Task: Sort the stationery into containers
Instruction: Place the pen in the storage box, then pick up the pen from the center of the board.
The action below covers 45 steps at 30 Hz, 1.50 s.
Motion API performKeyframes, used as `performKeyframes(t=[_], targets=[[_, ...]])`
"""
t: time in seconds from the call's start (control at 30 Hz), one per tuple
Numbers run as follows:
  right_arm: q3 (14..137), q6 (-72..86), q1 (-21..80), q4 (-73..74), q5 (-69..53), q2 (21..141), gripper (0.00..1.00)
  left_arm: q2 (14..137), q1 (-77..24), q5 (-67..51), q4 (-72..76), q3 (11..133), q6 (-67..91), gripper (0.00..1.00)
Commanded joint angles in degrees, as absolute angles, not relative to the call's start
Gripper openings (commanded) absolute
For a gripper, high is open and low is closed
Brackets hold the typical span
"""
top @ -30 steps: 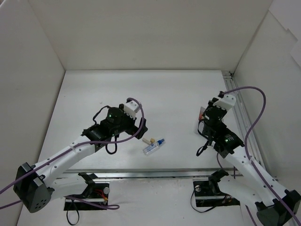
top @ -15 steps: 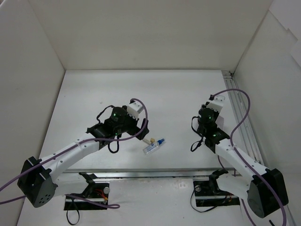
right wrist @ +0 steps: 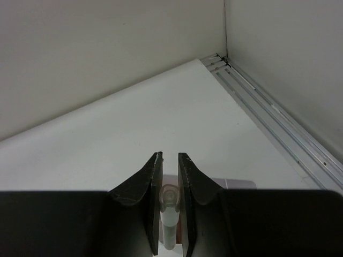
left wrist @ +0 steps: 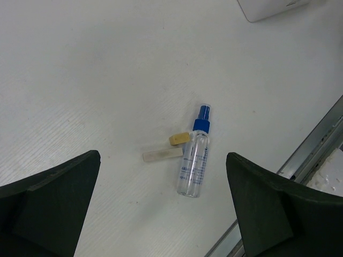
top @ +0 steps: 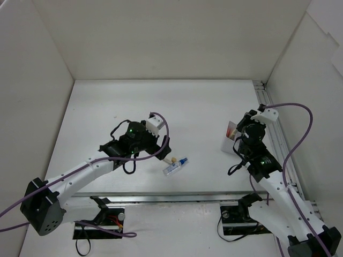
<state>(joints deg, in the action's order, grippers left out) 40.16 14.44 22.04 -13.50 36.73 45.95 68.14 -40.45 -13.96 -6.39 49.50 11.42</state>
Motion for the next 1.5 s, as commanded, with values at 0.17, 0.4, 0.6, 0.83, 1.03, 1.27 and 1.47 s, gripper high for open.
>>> performKeyframes(t=[0.17, 0.4, 0.6, 0.83, 1.03, 1.27, 1.47], targets=[[37.9, 10.9, 20.9, -25.6, 37.0, 55.9, 0.00, 68.9, -40.6, -15.6, -3.3, 52.9, 11.2, 1.00], [40.1, 11.8, 20.6, -30.5, 37.7, 65.4, 0.00, 69.2, -40.6, -15.1, -3.8, 53.2, 11.6, 1.00], [36.7, 18.4, 20.6, -26.3, 37.7, 63.5, 0.38, 70.2, -40.6, -14.1, -6.6, 53.5, 12.2, 1.00], [39.7, 19.2, 20.6, -14.4, 28.9, 54.1, 0.98, 70.4, -40.6, -17.4, -7.6, 52.2, 14.2, 1.00], [41.7, 19.3, 20.9, -3.8, 22.1, 49.0, 0.98, 73.4, -46.0, -19.8, -6.9, 49.9, 15.7, 1.00], [40.4, 19.8, 20.9, -1.3, 20.1, 45.9, 0.98, 86.2, -51.3, -17.7, -10.5, 55.8, 12.0, 0.90], [40.2, 20.1, 21.0, -1.2, 19.2, 45.4, 0.98, 92.3, -51.3, -15.4, -10.2, 57.5, 12.8, 0.79]])
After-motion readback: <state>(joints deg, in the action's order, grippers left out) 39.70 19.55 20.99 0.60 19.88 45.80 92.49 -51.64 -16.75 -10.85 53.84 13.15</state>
